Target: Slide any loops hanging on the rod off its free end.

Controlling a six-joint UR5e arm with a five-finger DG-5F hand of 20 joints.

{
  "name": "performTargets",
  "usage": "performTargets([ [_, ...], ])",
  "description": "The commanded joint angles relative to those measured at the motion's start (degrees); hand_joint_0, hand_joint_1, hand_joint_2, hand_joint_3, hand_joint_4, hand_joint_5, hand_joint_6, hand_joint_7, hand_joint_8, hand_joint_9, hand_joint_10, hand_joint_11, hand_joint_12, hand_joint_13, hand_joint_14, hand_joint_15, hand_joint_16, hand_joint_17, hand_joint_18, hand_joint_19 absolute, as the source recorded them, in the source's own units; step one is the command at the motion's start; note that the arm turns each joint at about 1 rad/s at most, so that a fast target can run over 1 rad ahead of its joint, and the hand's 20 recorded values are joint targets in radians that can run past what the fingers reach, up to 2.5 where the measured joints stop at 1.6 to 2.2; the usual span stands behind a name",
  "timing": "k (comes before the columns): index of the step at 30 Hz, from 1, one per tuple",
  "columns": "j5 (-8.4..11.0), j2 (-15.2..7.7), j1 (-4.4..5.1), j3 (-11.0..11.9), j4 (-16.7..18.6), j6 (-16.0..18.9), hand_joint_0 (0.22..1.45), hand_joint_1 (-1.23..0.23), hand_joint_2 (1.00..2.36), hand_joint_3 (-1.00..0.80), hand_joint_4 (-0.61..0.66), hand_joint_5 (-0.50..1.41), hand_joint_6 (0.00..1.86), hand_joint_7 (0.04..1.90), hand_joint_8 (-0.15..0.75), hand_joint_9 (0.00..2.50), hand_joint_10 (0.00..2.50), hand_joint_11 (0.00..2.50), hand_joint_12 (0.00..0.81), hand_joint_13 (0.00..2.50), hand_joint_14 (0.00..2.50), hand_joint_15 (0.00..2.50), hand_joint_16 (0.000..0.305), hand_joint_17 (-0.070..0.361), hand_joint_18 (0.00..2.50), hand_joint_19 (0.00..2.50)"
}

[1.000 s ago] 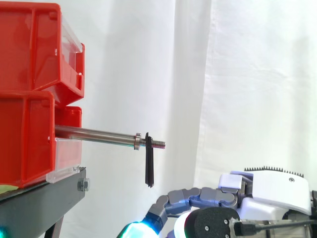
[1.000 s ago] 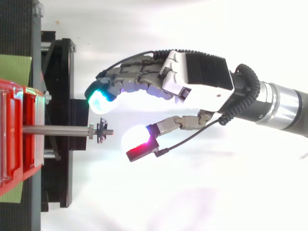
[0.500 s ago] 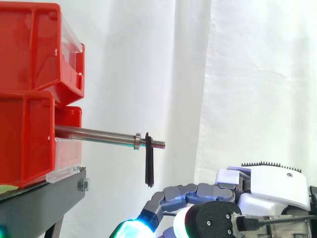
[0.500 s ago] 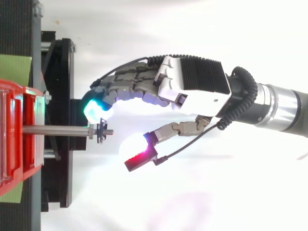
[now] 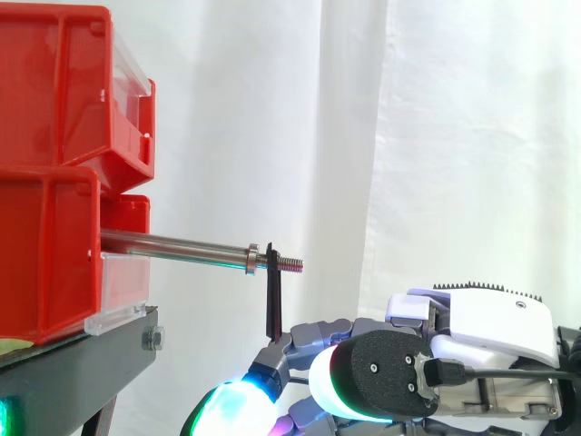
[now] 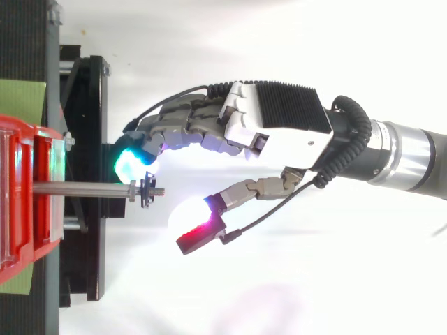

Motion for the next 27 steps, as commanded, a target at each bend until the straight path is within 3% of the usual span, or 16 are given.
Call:
performTargets([
  [1, -0.02, 0.0, -0.02, 0.11, 0.1, 0.03, 0.53, -0.5, 1.0, -0.44, 0.23, -0.18, 0.5, 0.97, 0.271, 0.63, 0.01, 0.31, 0.283, 0.62, 0.0, 0.05, 0.035, 0.079, 0.53, 0.21],
  [7, -0.11, 0.0, -0.02, 0.64, -0.07, 0.03, 0.53, -0.5, 1.0, -0.44, 0.23, -0.18, 0.5, 0.98, 0.271, 0.63, 0.01, 0.31, 0.282, 0.63, 0.0, 0.04, 0.035, 0.079, 0.53, 0.22],
  [14, -1.86, 0.0, -0.11, 0.99, -0.07, 0.12, 0.53, -0.5, 1.01, -0.44, 0.23, -0.18, 0.5, 1.01, 0.271, 0.64, 0.01, 0.31, 0.282, 0.63, 0.0, 0.05, 0.035, 0.079, 0.54, 0.22],
  [27, -2.48, 0.0, -0.55, 1.08, 0.28, 0.38, 0.53, -0.5, 1.01, -0.45, 0.23, -0.17, 0.5, 1.05, 0.267, 0.64, 0.01, 0.31, 0.277, 0.64, 0.0, 0.06, 0.035, 0.079, 0.55, 0.23],
])
